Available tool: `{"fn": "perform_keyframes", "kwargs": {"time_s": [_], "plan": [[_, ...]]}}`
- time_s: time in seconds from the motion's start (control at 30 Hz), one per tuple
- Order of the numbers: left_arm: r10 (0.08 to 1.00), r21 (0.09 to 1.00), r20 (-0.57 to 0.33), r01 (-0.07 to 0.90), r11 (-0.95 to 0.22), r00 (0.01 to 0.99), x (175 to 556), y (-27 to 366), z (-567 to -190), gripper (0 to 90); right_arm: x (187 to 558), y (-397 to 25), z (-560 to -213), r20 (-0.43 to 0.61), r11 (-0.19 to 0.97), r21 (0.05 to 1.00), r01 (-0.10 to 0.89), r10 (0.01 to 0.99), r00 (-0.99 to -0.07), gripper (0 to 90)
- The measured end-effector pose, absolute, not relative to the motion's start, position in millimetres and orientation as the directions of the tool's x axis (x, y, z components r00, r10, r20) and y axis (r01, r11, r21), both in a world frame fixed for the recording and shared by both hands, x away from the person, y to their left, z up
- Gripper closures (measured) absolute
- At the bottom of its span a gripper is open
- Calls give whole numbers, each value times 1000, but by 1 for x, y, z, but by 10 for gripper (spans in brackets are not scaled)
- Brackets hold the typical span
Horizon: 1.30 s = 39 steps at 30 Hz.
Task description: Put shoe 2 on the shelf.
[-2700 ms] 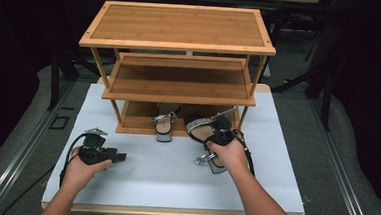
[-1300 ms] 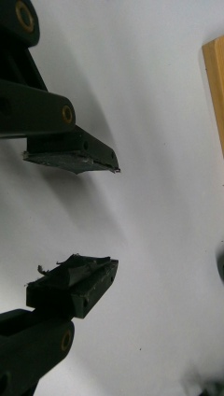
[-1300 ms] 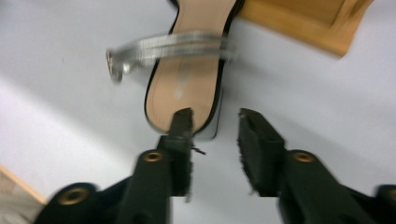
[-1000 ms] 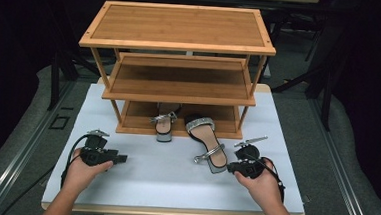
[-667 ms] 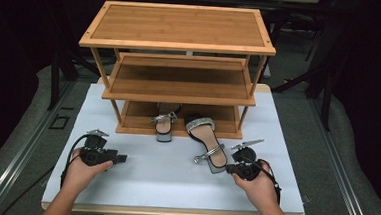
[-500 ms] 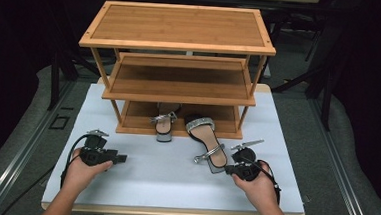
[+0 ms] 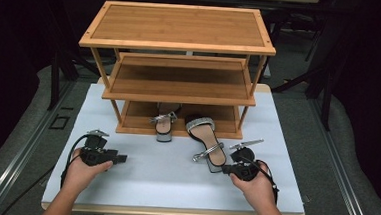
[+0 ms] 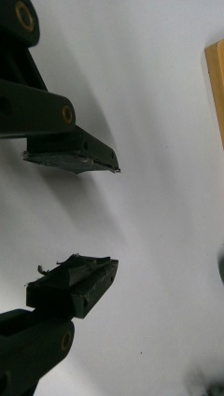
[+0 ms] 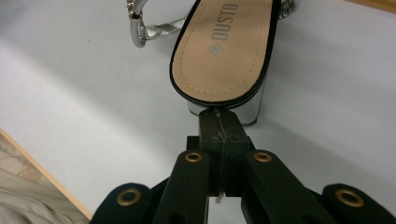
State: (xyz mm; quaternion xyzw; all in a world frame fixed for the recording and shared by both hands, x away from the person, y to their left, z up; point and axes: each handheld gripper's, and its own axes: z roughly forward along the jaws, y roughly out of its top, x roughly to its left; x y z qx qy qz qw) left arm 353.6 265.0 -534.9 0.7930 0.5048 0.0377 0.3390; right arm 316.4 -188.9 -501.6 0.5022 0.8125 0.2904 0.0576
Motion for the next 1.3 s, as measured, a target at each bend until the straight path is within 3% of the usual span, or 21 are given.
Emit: {"fn": "perform_keyframes", "kwargs": {"time_s": [0.07,0.13,0.4,0.43,0.67,0.73,0.77,0.87,1.3], "plan": [[825,575,-283,775,-262,489,354,265,-535,458,317,-190,-499,245,322,535,781,826,-508,900],[825,576,-283,774,-263,490,354,265,-535,457,317,-187,-497,201,320,540,778,849,-489,900],[823,574,-282,774,-267,493,354,265,-535,458,324,-179,-495,253,306,554,774,824,-507,900],[823,574,-283,774,-265,492,354,265,-535,458,324,-175,-495,215,304,559,771,845,-489,900],[824,573,-281,775,-267,491,354,265,-536,458,338,-168,-491,231,271,582,767,850,-474,900],[826,573,-281,776,-265,489,354,265,-536,458,345,-168,-492,295,277,572,772,809,-508,900],[827,573,-280,776,-264,488,354,265,-536,457,346,-163,-493,219,272,577,770,857,-466,900],[827,572,-282,777,-263,487,354,265,-537,458,354,-160,-497,276,273,568,776,826,-492,900],[829,568,-284,781,-259,481,355,267,-538,458,373,-143,-495,274,256,578,775,833,-480,900]]}}
